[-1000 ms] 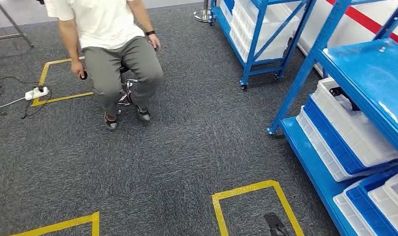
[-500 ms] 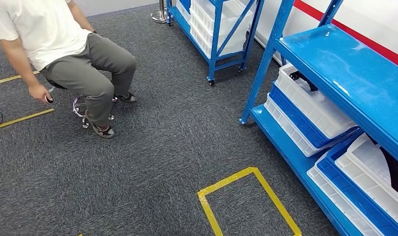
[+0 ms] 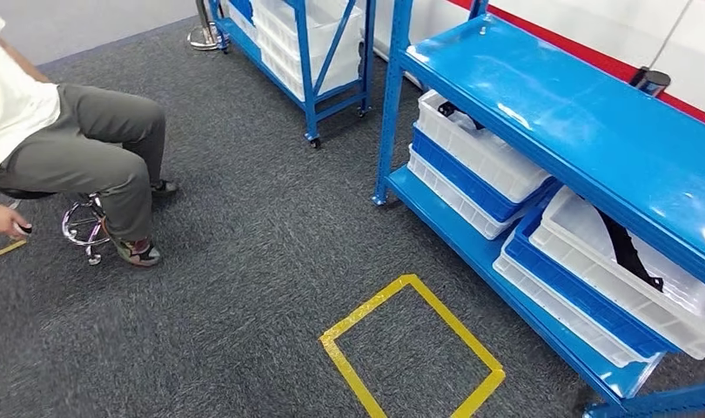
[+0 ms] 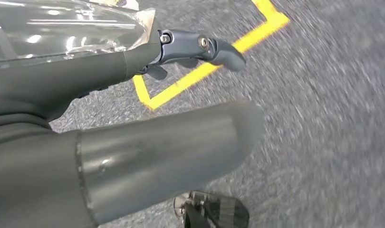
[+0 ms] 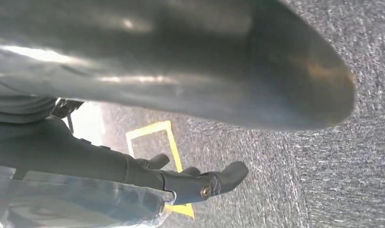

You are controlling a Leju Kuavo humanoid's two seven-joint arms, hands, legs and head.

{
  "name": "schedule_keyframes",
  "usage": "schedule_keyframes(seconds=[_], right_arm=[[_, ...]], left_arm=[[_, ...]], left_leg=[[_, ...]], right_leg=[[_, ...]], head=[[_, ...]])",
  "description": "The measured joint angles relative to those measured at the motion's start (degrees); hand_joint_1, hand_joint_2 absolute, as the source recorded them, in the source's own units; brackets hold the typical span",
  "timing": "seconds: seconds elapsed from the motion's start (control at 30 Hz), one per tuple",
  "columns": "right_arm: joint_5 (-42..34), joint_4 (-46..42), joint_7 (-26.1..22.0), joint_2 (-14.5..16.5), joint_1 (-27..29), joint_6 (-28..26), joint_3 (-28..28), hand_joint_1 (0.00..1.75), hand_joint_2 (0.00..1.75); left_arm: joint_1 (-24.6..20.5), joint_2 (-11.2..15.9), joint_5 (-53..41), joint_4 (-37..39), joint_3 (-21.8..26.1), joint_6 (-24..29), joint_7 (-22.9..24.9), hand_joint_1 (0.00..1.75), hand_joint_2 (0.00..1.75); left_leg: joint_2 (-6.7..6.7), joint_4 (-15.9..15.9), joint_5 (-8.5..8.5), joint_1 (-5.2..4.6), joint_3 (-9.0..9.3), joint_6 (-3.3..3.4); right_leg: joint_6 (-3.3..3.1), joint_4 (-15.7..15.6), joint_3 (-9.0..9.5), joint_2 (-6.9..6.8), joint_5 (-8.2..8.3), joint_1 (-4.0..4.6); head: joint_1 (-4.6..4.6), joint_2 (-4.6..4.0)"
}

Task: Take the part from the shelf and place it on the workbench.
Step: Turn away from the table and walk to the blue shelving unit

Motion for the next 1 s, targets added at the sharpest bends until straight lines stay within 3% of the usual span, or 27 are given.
schedule_keyframes(seconds=[0.07, 0.1, 0.13, 0.2, 0.23, 0.3, 0.33, 0.4, 0.43, 0.47, 0.53, 0.6, 0.63, 0.67, 0.7, 0.77, 0.8, 0.83, 0.9, 0.93, 1.0], right_arm=[[0.0, 0.0, 0.0, 0.1, -0.2, 0.0, 0.0, 0.0, 0.0], [0.0, 0.0, 0.0, 0.2, -0.1, -0.1, 0.0, 0.0, 0.0], [0.1, 0.0, 0.0, 0.2, -0.1, -0.1, 0.0, 0.0, 0.0], [0.3, 0.1, 0.0, 0.3, 0.0, 0.0, 0.0, 0.0, 0.0], [0.5, 0.1, 0.0, 0.2, -0.1, 0.0, 0.0, 0.0, 0.0], [0.9, 0.2, 0.2, 0.2, -0.1, 0.0, 0.0, 0.0, 0.0], [1.0, 0.2, 0.3, 0.2, -0.1, 0.0, 0.0, 0.0, 0.0], [1.2, 0.2, 0.8, 0.3, 0.4, 0.0, 0.0, 0.0, 0.0], [1.3, 0.3, 1.0, 0.3, 0.6, 0.1, 0.0, 0.0, 0.0], [1.2, 0.3, 1.1, 0.4, 0.7, 0.1, 0.0, 0.0, 0.0], [1.1, 0.3, 1.2, 0.6, 0.4, 0.1, 0.0, 0.0, 0.0], [1.0, 0.3, 1.2, 0.6, 0.4, 0.1, 0.0, 0.0, 0.0], [0.9, 0.4, 1.2, 0.6, 0.5, 0.1, 0.0, 0.0, 0.0], [0.8, 0.4, 1.2, 0.6, 0.6, 0.1, 0.0, 0.0, 0.0], [0.8, 0.4, 1.2, 0.6, 0.7, 0.1, 0.0, 0.0, 0.0], [0.8, 0.4, 1.2, 0.5, 0.5, 0.1, 0.0, 0.0, 0.0], [0.9, 0.4, 1.2, 0.5, 0.3, 0.1, 0.0, 0.0, 0.0], [1.0, 0.4, 1.2, 0.4, 0.2, 0.1, 0.0, 0.0, 0.0], [1.1, 0.4, 1.2, 0.3, 0.3, 0.1, 0.0, 0.0, 0.0], [1.2, 0.4, 1.3, 0.2, 0.4, 0.1, 0.0, 0.0, 0.0], [1.2, 0.4, 1.3, 0.2, 0.6, 0.1, 0.0, 0.0, 0.0]], left_arm=[[0.2, 0.2, -0.1, 0.0, 0.2, -0.6, 1.0, 0.0, 0.0], [0.3, 0.3, -0.1, 0.0, 0.3, -0.7, 1.5, 0.0, 0.0], [0.4, 0.4, 0.0, 0.0, 0.4, -0.8, 1.8, 0.0, 0.0], [0.4, 0.7, 0.1, 0.0, 0.6, -0.7, 2.6, 0.0, 0.0], [0.4, 0.6, 0.1, 0.0, 0.7, -0.7, 2.9, 0.0, 0.0], [0.4, 0.5, 0.2, 0.1, 1.0, -0.6, 3.3, 0.0, 0.0], [0.4, 0.5, 0.3, 0.2, 1.1, -0.5, 3.4, 0.0, 0.44], [0.4, 0.4, 0.3, 0.2, 1.3, -0.2, 3.3, 0.0, 1.31], [0.4, 0.4, 0.3, 0.2, 1.3, -0.2, 3.1, 0.0, 1.75], [0.4, 0.4, 0.1, 0.2, 1.3, -0.2, 2.8, 0.0, 1.75], [0.4, 0.4, -0.2, 0.1, 1.4, -0.3, 2.3, 0.0, 1.75], [0.5, 0.5, -0.4, 0.1, 1.4, -0.7, 1.9, 0.0, 1.75], [0.4, 0.5, -0.5, 0.1, 1.4, -0.9, 1.8, 0.0, 1.75], [0.4, 0.5, -0.6, 0.1, 1.4, -1.0, 1.6, 0.0, 1.75], [0.4, 0.5, -0.7, 0.1, 1.4, -1.2, 1.5, 0.0, 1.75], [0.3, 0.4, -0.9, 0.1, 1.4, -1.3, 1.4, 0.0, 1.75], [0.3, 0.4, -1.0, 0.1, 1.4, -1.3, 1.3, 0.0, 1.75], [0.3, 0.3, -1.0, 0.1, 1.4, -1.3, 1.3, 0.0, 1.75], [0.2, 0.2, -1.0, 0.1, 1.4, -1.3, 1.3, 0.0, 1.75], [0.1, 0.2, -1.0, 0.1, 1.4, -1.2, 1.3, 0.0, 1.75], [0.1, 0.2, -1.0, 0.1, 1.4, -1.2, 1.3, 0.0, 1.75]], left_leg=[[-1.88, 7.9, -3.41, 0.12, -3.7, -0.3], [-2.11, 10.3, -3.91, 0.25, -4.98, -0.53], [-2.19, 10.7, -3.25, 0.49, -5.29, -0.81], [-2.76, 5.6, 0.61, 1.34, -3.02, -1.56], [-4.08, 2.0, 2.24, 1.89, -1.37, -2.12], [-6.48, -2.6, 3.34, 2.47, 0.59, -2.39], [-7.01, -3.0, 3.05, 2.29, 0.73, -2.13], [-5.77, -2.9, 3.11, 1.56, 0.73, -0.98], [-5.08, -3.0, 3.22, 1.27, 0.81, -0.37], [-4.26, -3.2, 3.32, 1.1, 0.88, 0.25], [-2.46, -3.4, 3.39, 0.76, 0.87, 1.08], [-0.52, -3.4, 3.38, 0.3, 0.79, 1.35], [0.33, -3.4, 3.37, 0.09, 0.8, 1.4], [1.09, -3.4, 3.36, -0.09, 0.86, 1.43], [1.78, -3.4, 3.34, -0.21, 0.96, 1.44], [3.04, -3.4, 3.29, -0.37, 1.21, 1.35], [3.65, -3.5, 3.24, -0.43, 1.34, 1.23], [4.28, -3.6, 3.18, -0.48, 1.49, 1.05], [5.45, -4.0, 3.1, -0.56, 1.92, 0.58], [4.93, -3.7, 2.79, -0.51, 2.03, 0.31], [1.75, -0.3, 0.25, -0.33, 0.9, -0.09]], right_leg=[[-0.32, 0.0, 0.02, 1.45, 0.07, 0.08], [-0.3, 0.1, 0.06, 2.29, 0.05, 0.04], [-0.27, 0.2, 0.11, 3.18, 0.03, -0.07], [0.09, 0.7, 0.1, 5.06, -0.18, -0.51], [0.49, 1.2, -0.18, 5.97, -0.37, -0.58], [1.53, 2.5, -1.28, 7.56, -0.63, -0.48], [2.05, 2.8, -1.93, 8.24, -0.54, -0.34], [2.82, 2.8, -2.88, 8.97, -0.28, -0.38], [2.96, 3.4, -3.36, 8.03, -0.57, -0.38], [2.93, 5.1, -4.31, 6.43, -1.41, -0.35], [2.63, 11.9, -7.61, 2.89, -4.38, -0.17], [2.57, 19.2, -10.86, 1.88, -7.01, -0.03], [2.69, 20.4, -11.08, 1.77, -7.31, 0.05], [2.84, 19.1, -10.01, 1.57, -6.81, 0.17], [2.92, 15.6, -7.78, 1.09, -5.71, 0.38], [2.4, 7.0, -2.6, -1.71, -3.48, 1.33], [1.91, 4.2, -1.17, -2.84, -2.86, 1.86], [1.39, 2.8, -0.6, -3.52, -2.6, 2.31], [0.6, 2.2, -0.69, -2.43, -2.22, 2.46], [0.28, 1.8, -0.37, -1.76, -1.9, 1.97], [-0.59, 1.2, 0.27, -0.45, -1.22, 0.92]], head=[[-0.32, 0.0], [-0.36, 0.0], [-0.37, 0.0], [-0.4, 0.0], [-0.53, 0.0], [-0.68, 0.0], [-0.63, 0.0], [-0.24, 0.0], [-0.14, 0.0], [0.06, 0.0], [0.44, 0.0], [0.64, 0.0], [0.64, 0.0], [0.65, 0.0], [0.65, 0.0], [0.64, 0.0], [0.63, 0.0], [0.63, 0.0], [0.7, 0.0], [0.63, 0.0], [0.39, 0.0]])
